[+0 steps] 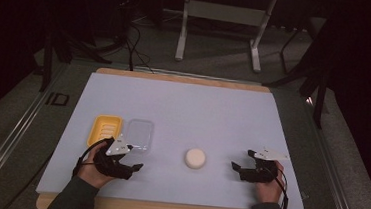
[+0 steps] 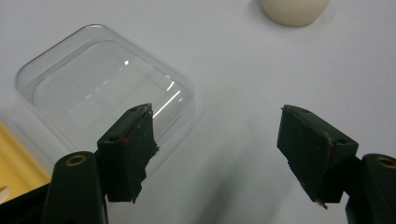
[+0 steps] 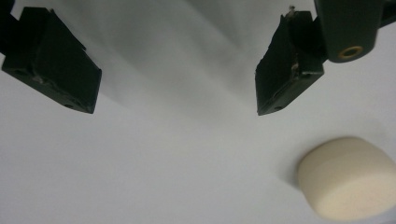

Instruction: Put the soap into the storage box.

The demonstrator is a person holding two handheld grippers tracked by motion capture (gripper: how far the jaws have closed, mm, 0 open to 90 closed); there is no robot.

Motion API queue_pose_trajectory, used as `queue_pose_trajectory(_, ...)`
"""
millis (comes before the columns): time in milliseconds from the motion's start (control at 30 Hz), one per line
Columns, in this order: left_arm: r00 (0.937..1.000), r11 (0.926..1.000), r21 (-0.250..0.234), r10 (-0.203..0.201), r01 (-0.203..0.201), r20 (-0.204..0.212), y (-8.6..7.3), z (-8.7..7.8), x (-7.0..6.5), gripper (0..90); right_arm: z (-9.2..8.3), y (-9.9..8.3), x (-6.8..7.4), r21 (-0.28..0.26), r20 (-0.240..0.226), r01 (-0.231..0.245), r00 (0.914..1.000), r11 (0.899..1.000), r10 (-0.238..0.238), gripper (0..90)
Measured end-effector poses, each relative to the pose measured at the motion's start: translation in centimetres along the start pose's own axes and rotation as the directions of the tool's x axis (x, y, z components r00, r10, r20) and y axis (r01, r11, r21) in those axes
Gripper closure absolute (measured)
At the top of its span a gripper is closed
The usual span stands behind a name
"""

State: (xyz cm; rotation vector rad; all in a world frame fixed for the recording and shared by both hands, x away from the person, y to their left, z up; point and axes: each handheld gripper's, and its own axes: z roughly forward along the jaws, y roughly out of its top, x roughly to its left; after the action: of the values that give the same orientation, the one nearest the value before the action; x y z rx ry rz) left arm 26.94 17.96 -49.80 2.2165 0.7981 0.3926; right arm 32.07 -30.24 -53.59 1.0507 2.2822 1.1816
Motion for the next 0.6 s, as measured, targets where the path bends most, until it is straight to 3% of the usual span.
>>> queue_pose_trajectory(367,0.9996,0.9999,-0.002,-0.012,0.012,-0.026,-0.24,-0.09,0.26,27.9,-0.10,-0.08,0.38,-0.012,0.022,0.032,0.9993,0.999,-0.031,14.3)
queue_pose_trajectory(600,0.9997,0.9998,0.015,-0.015,0.015,-0.020,-0.25,0.35,0.26,27.4,-0.27,-0.17,0.59,-0.031,0.024,0.051,0.9984,0.998,-0.051,14.3)
